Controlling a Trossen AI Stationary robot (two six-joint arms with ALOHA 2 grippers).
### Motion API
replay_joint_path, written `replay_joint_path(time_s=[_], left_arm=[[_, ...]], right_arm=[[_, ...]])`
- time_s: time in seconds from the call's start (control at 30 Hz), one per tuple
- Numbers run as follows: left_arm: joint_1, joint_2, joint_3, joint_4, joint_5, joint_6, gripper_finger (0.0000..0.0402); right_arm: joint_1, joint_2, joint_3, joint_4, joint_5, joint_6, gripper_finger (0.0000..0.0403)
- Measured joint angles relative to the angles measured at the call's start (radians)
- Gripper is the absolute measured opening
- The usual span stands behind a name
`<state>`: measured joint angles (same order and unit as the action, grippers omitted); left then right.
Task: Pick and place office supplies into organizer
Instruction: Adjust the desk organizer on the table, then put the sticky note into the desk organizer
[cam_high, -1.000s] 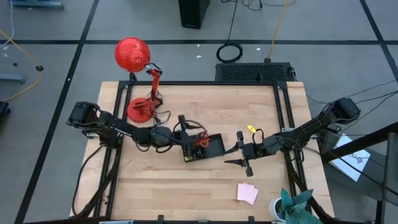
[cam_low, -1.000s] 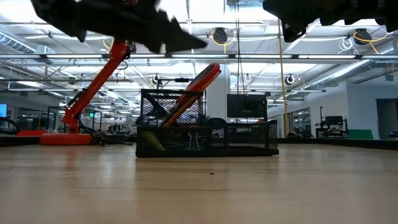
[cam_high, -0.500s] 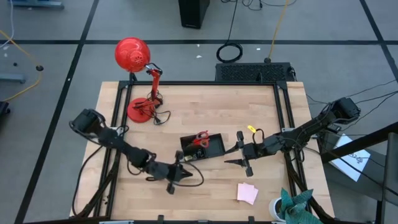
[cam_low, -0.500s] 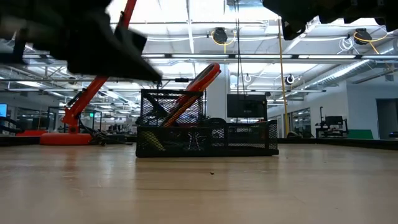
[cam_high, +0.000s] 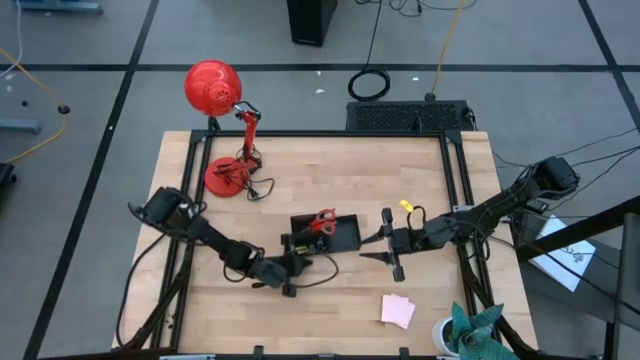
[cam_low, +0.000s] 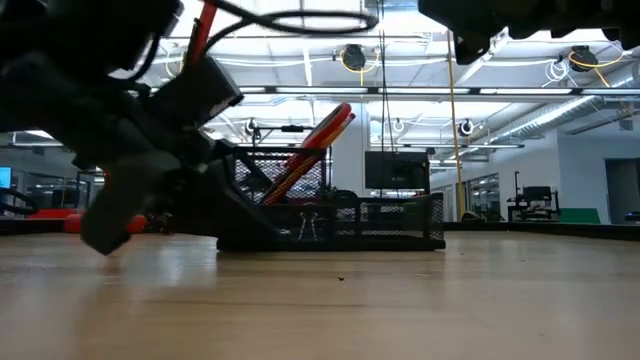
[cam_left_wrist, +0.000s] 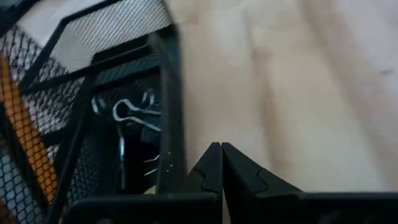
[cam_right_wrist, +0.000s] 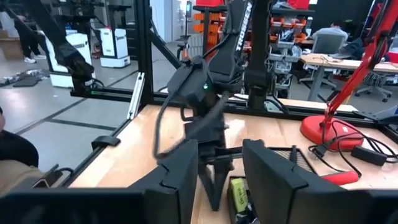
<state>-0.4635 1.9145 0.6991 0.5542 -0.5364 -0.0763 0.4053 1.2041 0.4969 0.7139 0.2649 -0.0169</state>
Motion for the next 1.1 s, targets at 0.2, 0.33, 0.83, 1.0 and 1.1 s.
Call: replay_joint_path(time_s=[0.2,0.33,0.83,1.0,1.1], left_arm=[[0.034,-0.001,0.0,-0.027,-0.044,-0.021,0.0008],[0.044,-0.001,0.0,-0.034,-0.043,-0.032,0.0003],[0.01,-0.002,0.0,0.027,0.044,0.031,0.0012],[-0.035,-0.002,0.015,0.04,0.035,0.045,0.0005],[-0.047,-0.002,0.016,0.039,0.016,0.045,0.0013]], right_arm=[[0.0,0.0,0.0,-0.008,-0.002,-0.003,0.0103],[0.0,0.0,0.0,-0.008,-0.003,-0.003,0.0095],[0.007,0.0,0.001,-0.033,-0.002,-0.001,0.009],[0.085,0.0,0.073,-0.196,0.037,-0.021,0.0062],[0.141,0.0,0.151,-0.395,0.131,0.025,0.0022]])
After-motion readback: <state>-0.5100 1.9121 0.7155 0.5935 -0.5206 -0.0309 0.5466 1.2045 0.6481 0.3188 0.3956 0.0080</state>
